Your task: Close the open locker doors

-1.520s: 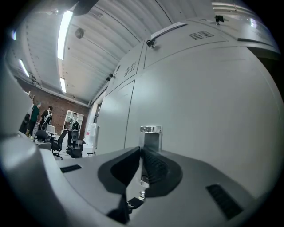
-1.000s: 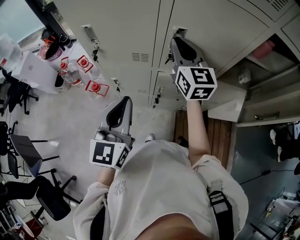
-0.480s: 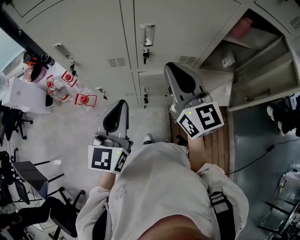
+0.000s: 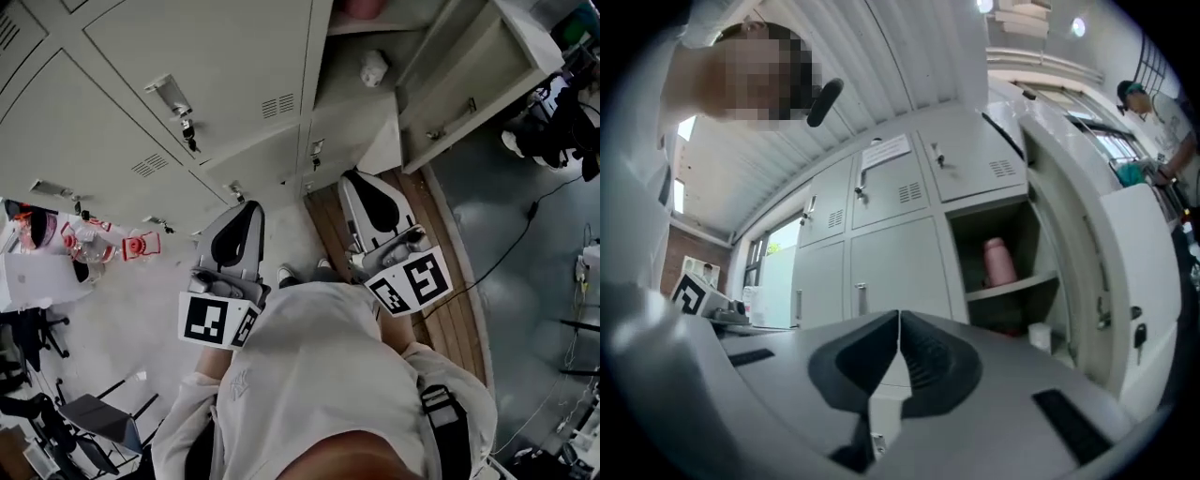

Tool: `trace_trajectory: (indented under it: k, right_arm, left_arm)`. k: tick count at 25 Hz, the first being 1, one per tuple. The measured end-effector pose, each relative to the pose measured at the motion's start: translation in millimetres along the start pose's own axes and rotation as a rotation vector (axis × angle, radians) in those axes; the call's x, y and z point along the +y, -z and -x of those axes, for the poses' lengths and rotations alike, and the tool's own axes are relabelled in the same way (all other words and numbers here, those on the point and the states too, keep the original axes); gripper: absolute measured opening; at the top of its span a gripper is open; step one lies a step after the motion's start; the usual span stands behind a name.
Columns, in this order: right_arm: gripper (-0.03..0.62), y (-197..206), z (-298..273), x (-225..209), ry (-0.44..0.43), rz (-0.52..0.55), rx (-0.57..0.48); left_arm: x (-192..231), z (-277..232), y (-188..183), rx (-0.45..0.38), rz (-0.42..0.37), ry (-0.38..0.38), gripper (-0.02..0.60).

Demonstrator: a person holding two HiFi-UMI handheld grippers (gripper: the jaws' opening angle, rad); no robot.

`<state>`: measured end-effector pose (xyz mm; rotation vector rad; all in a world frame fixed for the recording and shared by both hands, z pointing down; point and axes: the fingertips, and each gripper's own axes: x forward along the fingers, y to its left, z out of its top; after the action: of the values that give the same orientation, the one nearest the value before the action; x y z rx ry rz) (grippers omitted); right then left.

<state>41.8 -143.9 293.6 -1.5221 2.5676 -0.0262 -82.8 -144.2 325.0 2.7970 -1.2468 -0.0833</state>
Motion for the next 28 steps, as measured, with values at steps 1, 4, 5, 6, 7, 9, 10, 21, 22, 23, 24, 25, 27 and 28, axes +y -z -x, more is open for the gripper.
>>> trace_trajectory:
  k: [1, 4, 5, 6, 7, 9, 10, 21, 22, 23, 24, 25, 27, 28]
  right_arm:
    - [0.014, -1, 10, -10, 0.025, -0.002, 0.001]
    - [0.014, -8, 35, -41, 0.091, 0.017, -0.002]
    - [0.014, -11, 43, -51, 0.11, 0.024, -0.006]
    - [0.014, -15, 51, -61, 0.129, 0.03, -0.011]
    - [0.014, -19, 58, -70, 0.145, 0.035, -0.014]
    - [0.014, -26, 70, -88, 0.164, 0.041, -0.019]
    - [0.014, -28, 75, -96, 0.166, 0.035, -0.022]
    - [0.017, -41, 107, -186, 0.132, 0.024, -0.02]
    - [0.017, -42, 106, -191, 0.116, 0.029, -0.014]
    - [0.017, -42, 104, -195, 0.099, 0.028, -0.01]
    - [0.017, -42, 102, -199, 0.084, 0.022, -0.013]
    - [0.017, -44, 99, -203, 0.073, 0.013, -0.023]
    - [0.017, -48, 94, -211, 0.059, -0.007, -0.047]
    - [0.018, -49, 90, -215, 0.051, -0.015, -0.055]
  left_arm:
    - [-9, -8, 1, 0.002, 0.001, 0.023, 0.008]
    - [-33, -30, 2, 0.004, 0.006, 0.078, 0.008]
    - [-41, -38, 2, 0.005, 0.006, 0.095, 0.008]
    - [-50, -45, 2, 0.006, 0.007, 0.112, 0.008]
    - [-59, -52, 2, 0.006, 0.009, 0.129, 0.008]
    - [-77, -67, 2, 0.006, 0.01, 0.155, 0.008]
    - [-84, -73, 2, 0.007, 0.011, 0.166, 0.008]
    - [-139, -124, 4, -0.001, 0.004, 0.208, 0.008]
    - [-140, -126, 5, 0.0, 0.002, 0.203, 0.008]
    - [-142, -127, 5, 0.0, -0.001, 0.197, 0.008]
    - [-142, -129, 6, 0.0, -0.003, 0.189, 0.008]
    - [-143, -129, 7, 0.0, -0.004, 0.181, 0.008]
    - [-142, -130, 7, 0.0, -0.004, 0.163, 0.008]
    - [-141, -131, 7, -0.001, -0.004, 0.155, 0.008]
